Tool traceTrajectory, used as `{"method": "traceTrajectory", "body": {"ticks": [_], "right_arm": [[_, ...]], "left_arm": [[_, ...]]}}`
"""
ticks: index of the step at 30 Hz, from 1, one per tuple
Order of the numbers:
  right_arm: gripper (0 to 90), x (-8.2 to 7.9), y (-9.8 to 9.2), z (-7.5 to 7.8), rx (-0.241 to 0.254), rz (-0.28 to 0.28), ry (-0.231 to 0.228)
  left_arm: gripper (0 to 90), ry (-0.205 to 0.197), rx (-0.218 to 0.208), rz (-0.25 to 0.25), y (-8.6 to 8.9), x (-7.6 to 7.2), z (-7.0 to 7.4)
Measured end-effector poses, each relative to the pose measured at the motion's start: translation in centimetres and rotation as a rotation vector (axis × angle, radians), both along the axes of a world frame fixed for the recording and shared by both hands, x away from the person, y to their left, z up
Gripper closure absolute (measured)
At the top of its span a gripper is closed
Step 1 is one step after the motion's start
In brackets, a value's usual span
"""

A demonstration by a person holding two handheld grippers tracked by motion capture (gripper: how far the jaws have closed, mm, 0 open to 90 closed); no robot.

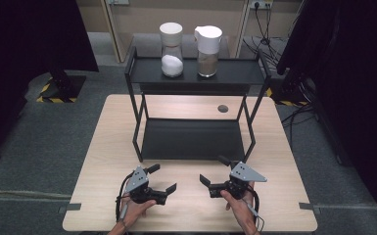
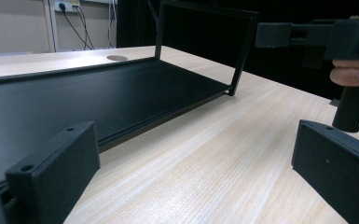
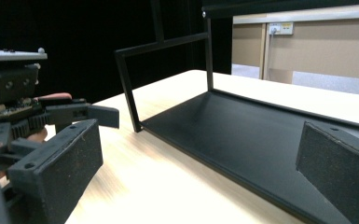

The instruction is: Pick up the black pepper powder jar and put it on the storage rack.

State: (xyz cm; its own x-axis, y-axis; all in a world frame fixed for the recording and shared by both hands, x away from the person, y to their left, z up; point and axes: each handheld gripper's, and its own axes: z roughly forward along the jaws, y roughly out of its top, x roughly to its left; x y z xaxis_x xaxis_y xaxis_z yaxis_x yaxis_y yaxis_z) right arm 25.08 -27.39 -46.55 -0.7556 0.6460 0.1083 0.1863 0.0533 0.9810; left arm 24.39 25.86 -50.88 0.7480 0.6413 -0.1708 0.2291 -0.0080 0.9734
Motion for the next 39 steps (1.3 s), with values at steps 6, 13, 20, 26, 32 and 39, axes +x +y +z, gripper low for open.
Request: {"method": "traceTrajectory", "body": {"ticks": [6, 13, 20, 26, 32, 39], "right_arm": [[0.7, 0.3, 0.1, -0.6, -0.001, 0.015, 0.009], [0.7, 0.1, -0.1, -1.0, -0.012, 0.026, 0.017], [0.7, -0.2, 0.0, -1.4, -0.033, 0.025, 0.024], [0.7, -0.3, 0.0, -1.7, -0.036, 0.024, 0.031], [0.7, -0.3, 0.0, -1.8, -0.034, 0.021, 0.032], [0.7, -0.4, 0.1, -1.8, -0.03, 0.022, 0.032]], "left_arm": [[0.1, -0.001, -0.002, 0.002, 0.0, 0.0, 0.0], [0.1, 0.001, -0.003, 0.007, 0.1, 0.1, 0.0], [0.1, -0.001, -0.003, 0.01, 0.1, 0.0, 0.0], [0.1, -0.002, -0.001, 0.01, 0.1, 0.0, 0.0], [0.1, 0.004, -0.007, 0.011, 0.1, 0.1, 0.0], [0.1, 0.002, -0.012, 0.013, 0.1, 0.0, -0.1]]}}
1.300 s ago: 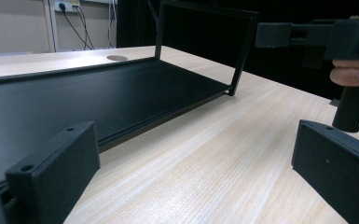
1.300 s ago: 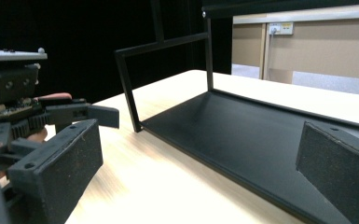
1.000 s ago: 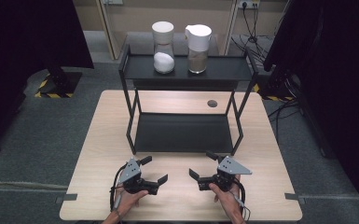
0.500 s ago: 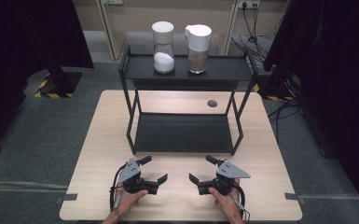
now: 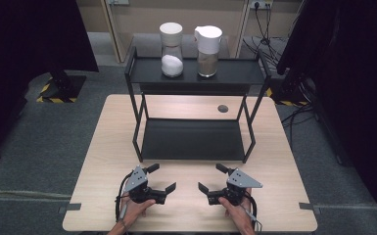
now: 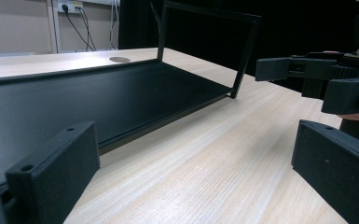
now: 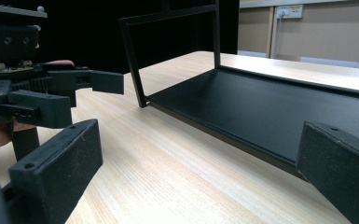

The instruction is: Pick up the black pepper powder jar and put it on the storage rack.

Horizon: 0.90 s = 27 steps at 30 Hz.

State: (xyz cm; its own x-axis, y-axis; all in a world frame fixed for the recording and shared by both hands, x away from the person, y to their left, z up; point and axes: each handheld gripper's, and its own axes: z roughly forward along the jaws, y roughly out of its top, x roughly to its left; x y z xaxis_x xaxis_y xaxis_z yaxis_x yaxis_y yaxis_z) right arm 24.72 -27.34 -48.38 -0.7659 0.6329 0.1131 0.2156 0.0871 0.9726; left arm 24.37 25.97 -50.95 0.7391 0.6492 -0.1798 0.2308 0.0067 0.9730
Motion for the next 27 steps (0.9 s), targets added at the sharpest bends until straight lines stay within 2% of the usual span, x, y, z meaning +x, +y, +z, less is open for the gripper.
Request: {"method": "traceTrajectory", "body": {"ticks": [10, 27], "right_arm": [[0.7, 0.04, -0.19, -0.17, 0.013, -0.013, 0.005], [1.0, -0.25, -0.33, -0.14, 0.013, -0.034, -0.007]], "left_arm": [[0.1, 0.003, -0.008, 0.02, 0.17, 0.04, -0.1], [0.1, 0.0, -0.003, 0.02, 0.17, -0.01, -0.08]]}}
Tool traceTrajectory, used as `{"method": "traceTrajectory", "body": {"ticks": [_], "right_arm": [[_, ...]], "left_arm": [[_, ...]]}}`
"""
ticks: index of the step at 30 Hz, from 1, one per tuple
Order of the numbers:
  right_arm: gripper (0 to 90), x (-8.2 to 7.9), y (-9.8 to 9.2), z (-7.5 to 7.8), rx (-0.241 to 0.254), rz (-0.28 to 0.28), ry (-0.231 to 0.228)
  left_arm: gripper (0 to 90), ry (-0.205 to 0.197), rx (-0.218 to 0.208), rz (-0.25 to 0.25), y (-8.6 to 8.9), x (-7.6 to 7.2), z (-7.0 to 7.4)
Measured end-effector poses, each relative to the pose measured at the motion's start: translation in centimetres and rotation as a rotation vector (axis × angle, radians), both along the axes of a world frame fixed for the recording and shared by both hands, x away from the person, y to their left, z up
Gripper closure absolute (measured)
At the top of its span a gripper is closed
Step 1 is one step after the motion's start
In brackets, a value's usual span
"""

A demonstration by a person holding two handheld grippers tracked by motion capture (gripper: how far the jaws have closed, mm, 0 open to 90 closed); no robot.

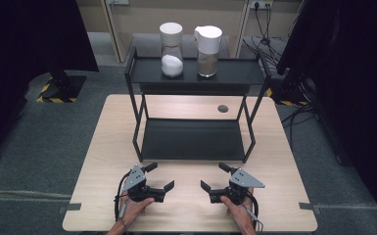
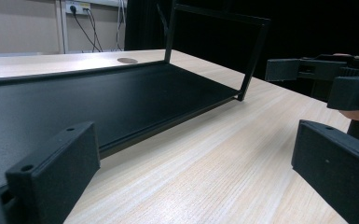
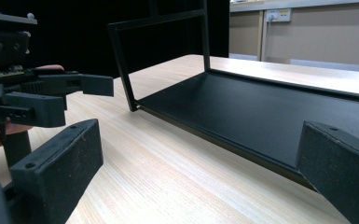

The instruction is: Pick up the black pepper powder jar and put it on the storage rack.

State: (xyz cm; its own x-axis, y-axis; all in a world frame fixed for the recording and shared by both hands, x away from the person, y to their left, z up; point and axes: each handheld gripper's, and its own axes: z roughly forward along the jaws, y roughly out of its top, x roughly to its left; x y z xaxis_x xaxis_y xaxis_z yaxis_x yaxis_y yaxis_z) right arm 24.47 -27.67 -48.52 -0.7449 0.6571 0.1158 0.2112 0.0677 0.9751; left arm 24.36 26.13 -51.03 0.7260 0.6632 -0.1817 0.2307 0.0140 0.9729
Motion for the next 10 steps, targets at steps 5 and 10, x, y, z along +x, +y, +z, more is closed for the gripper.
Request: {"method": "traceTrajectory", "body": {"ticks": [5, 10], "right_arm": [[1.0, 0.04, -0.13, -0.06, 0.007, -0.001, 0.0], [0.9, 0.0, -0.23, -0.06, 0.01, -0.007, -0.002]], "left_arm": [[0.1, -0.003, 0.0, 0.0, 0.02, -0.04, 0.01], [0.2, -0.003, 0.001, -0.002, -0.07, -0.06, 0.01]]}}
